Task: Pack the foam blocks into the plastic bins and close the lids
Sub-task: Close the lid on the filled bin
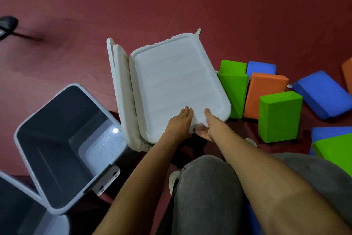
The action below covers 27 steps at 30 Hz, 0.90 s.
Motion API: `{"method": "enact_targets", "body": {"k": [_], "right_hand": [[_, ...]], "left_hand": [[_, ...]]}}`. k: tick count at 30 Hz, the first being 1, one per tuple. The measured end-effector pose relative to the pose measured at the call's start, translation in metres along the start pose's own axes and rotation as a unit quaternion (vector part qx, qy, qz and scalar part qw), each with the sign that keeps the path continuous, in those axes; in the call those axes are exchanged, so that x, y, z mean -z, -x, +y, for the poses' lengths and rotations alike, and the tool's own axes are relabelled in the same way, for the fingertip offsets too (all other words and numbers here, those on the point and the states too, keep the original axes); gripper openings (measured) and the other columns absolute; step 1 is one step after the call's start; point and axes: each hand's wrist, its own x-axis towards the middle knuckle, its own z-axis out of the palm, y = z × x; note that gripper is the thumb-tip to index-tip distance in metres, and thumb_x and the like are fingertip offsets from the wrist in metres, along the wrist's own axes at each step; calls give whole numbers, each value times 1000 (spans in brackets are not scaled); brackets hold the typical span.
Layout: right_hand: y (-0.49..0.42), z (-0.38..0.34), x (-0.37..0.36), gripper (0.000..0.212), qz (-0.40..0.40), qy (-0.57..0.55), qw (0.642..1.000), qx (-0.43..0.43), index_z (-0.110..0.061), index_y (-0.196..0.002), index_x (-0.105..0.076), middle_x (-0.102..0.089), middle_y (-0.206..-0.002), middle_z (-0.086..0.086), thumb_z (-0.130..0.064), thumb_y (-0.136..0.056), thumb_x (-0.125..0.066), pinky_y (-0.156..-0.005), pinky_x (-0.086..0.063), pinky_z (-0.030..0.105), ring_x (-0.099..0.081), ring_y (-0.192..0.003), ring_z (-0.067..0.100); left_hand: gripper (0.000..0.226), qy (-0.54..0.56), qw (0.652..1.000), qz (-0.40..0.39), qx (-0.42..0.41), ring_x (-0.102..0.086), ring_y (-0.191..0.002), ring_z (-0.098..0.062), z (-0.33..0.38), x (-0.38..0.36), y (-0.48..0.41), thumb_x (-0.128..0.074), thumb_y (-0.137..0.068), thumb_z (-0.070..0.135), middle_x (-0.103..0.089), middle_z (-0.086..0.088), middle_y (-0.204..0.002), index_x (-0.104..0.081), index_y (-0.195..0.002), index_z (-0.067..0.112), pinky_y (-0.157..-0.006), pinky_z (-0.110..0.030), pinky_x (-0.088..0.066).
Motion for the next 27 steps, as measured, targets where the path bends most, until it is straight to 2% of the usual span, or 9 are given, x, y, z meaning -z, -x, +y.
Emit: {"method": "enact_targets", "body": {"k": [3, 8, 14, 20, 21, 23, 25, 26, 27], "right_hand": [[5, 1, -1, 58, -2, -10, 1000, -2, -10, -119, -53, -63, -97, 13, -50, -84, -76, -76, -63, 47, -65, -73, 26], [7, -1, -1, 59, -3, -8, 1000, -11, -9, -120, -54, -61, -100, 14, -51, -85, -75, -74, -63, 47, -63, -71, 22], [10, 0, -6, 54, 7, -31, 999, -17, -12, -120, -54, -59, -110, 15, -46, -84, -77, -58, -61, 52, -64, -85, 24], [23, -6, -17, 28, 15, 45, 998, -28, -4, -87, -53, -52, -83, 13, -26, -91, -69, -84, -60, 40, -55, -67, 28], [27, -6, -19, 26, 13, 67, 997, -24, -5, -85, -52, -53, -82, 12, -25, -92, -67, -81, -60, 37, -55, -66, 28], [31, -5, -27, 21, 5, 107, 994, 7, -8, -84, -51, -53, -80, 10, -24, -96, -56, -62, -57, 30, -53, -64, 25], [40, -2, -41, 24, -20, 151, 986, 64, -11, -79, -44, -47, -79, 9, -21, -101, -45, -48, -49, 29, -48, -63, 21], [38, -1, -49, 22, -13, 174, 980, 91, -11, -80, -47, -50, -81, 9, -25, -97, -45, -53, -50, 27, -51, -66, 21], [26, 1, -58, 22, -6, 198, 974, 111, -9, -85, -55, -58, -88, 11, -31, -87, -50, -66, -54, 28, -59, -75, 23]], "left_hand": [[100, 0, 1000, 5, 3, -22, -151, -23, -2, -2, 0, -71, -87, 32, -3, -9, -167, -6, -159, 10, -104, -36, -46], [100, 0, 1000, 5, 0, -16, -152, -23, -2, -3, 0, -72, -87, 32, -2, -10, -167, -6, -159, 9, -107, -37, -44], [99, 12, 1000, 9, -1, -13, -153, -24, -3, -4, 1, -71, -87, 29, -2, -11, -167, -5, -159, 9, -109, -38, -42], [96, 12, 1000, 5, -3, -13, -153, -23, -3, -2, 2, -68, -89, 29, -1, -10, -167, -5, -159, 9, -107, -38, -45], [96, 14, 1000, 1, 0, -13, -153, -22, -4, -1, 1, -68, -89, 31, -1, -9, -167, -5, -159, 10, -106, -38, -46], [97, 21, 1000, -17, 3, -14, -153, -20, -7, 2, 1, -66, -89, 39, -2, -7, -167, -6, -160, 14, -107, -38, -45], [94, 25, 999, -32, -5, -20, -151, -18, -8, 10, 1, -65, -87, 47, -10, -4, -167, -13, -159, 19, -108, -39, -44], [87, 35, 998, -45, 3, -27, -149, -19, -9, 17, 1, -66, -86, 49, -19, -3, -165, -23, -157, 21, -106, -39, -45], [76, 28, 998, -64, 3, -39, -142, -21, -13, 19, -4, -66, -85, 47, -33, -3, -159, -37, -150, 21, -102, -39, -48]]}}
